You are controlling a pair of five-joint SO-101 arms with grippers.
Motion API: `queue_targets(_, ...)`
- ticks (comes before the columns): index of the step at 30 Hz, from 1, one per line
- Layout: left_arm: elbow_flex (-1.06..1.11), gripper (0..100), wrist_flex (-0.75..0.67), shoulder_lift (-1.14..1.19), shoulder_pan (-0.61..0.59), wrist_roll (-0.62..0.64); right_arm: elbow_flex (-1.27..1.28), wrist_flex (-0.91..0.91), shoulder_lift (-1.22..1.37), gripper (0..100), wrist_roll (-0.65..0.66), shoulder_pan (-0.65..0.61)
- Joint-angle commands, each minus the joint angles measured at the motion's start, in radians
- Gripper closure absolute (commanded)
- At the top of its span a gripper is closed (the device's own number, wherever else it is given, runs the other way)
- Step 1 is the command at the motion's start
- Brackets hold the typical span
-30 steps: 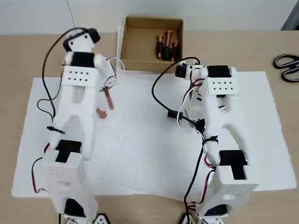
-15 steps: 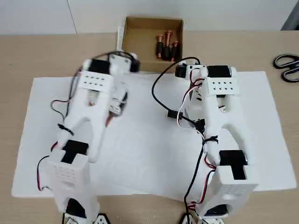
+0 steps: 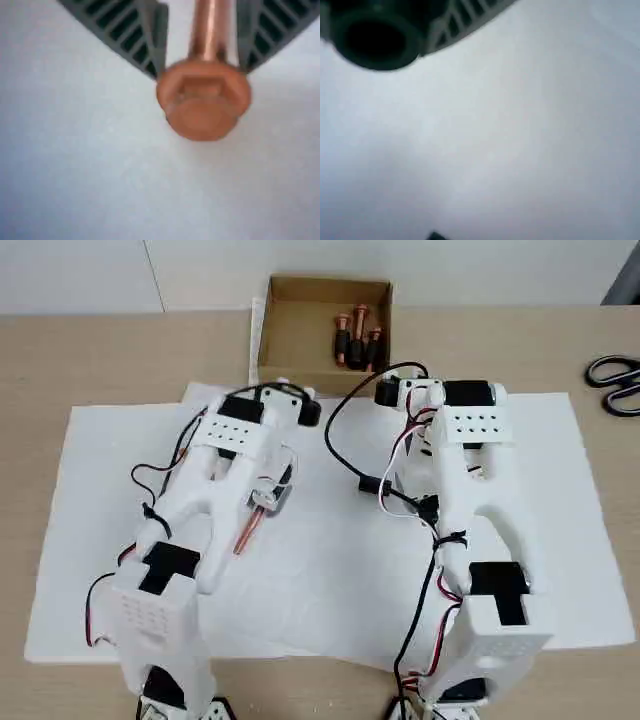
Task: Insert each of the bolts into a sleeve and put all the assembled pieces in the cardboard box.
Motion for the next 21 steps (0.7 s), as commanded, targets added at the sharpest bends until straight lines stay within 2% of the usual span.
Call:
queue_targets(1,0.012,90,-0.041,-0.011,0.006,0.003,-0.006,0.001,-0.065,99.2,0.002,0.005)
queue_targets(8,0.035,91,-0.061,-0.009,0.006,0.002,-0.006,-0.001,-0.065,99.2,0.002,0.005)
queue_targets(15,0.036,100,-0.064,-0.011,0.006,0.006,-0.006,-0.001,-0.065,99.2,0.002,0.005)
queue_targets(21,-0.012,100,0.028,-0.049,0.032,0.003,-0.012,0.001,-0.065,99.2,0.008,0.005)
